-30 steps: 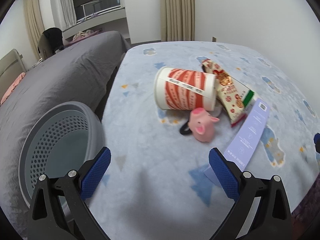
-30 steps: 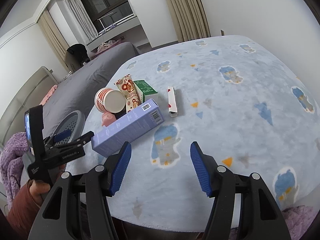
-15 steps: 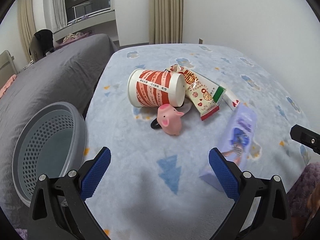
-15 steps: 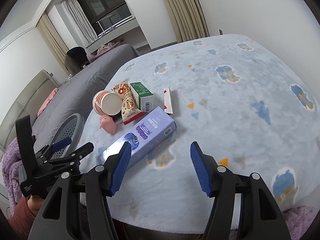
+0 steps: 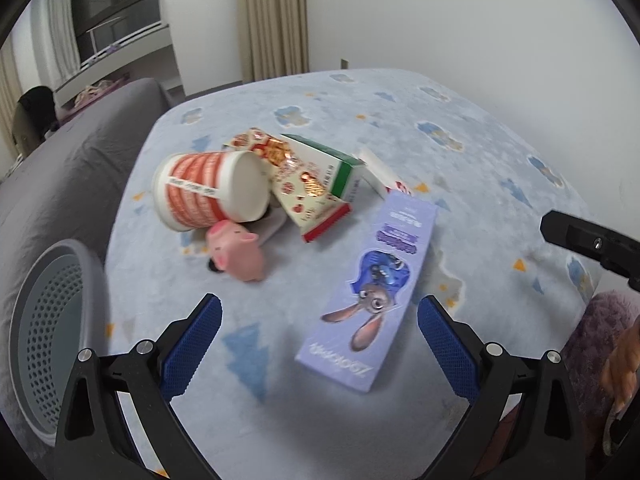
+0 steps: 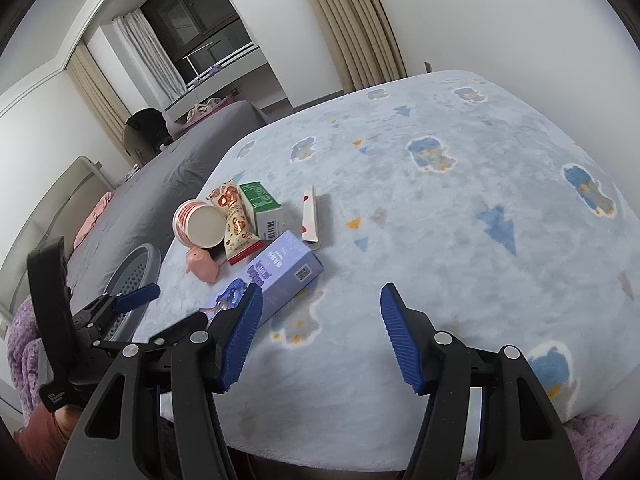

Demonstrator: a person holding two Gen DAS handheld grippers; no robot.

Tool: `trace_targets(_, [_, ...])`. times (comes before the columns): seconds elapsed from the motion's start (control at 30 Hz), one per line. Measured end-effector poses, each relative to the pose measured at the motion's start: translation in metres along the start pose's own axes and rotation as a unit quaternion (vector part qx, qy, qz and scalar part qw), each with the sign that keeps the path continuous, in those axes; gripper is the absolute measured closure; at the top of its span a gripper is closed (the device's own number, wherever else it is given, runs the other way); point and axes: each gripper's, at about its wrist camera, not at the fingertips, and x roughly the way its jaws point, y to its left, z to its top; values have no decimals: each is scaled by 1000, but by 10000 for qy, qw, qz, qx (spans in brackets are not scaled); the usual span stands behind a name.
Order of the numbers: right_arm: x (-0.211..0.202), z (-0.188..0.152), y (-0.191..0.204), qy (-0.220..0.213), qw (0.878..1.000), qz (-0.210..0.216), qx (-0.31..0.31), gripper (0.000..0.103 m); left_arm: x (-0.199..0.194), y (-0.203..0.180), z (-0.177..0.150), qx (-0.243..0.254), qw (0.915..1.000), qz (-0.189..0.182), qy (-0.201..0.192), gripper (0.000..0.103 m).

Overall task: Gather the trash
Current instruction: 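Grasp the lavender Zootopia box with the left tool and lift it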

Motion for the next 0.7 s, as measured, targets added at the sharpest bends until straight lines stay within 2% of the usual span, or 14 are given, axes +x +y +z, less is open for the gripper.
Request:
trace_targets(0.27, [7,2,-12,74,9999,44,138,44,43,-21,5,264,9989,-55,395,7])
trace_targets(0.47, [13,2,-15,140,9998,35,155,44,58,-25,7,280,9982,-167,494,11])
trace_targets(0.53, [15,2,-16,162,9997,19,158,44,60,-27,8,276,9979,-261,528,21])
trace_targets(0.57, [16,2,-16,169,9997,9,155,44,60,-28,9,269,9978,-306,519,23])
trace_targets(0.7, [20,2,-15,198,9997,-48,134,44,57,-33,12,337,9972,-470,471,49])
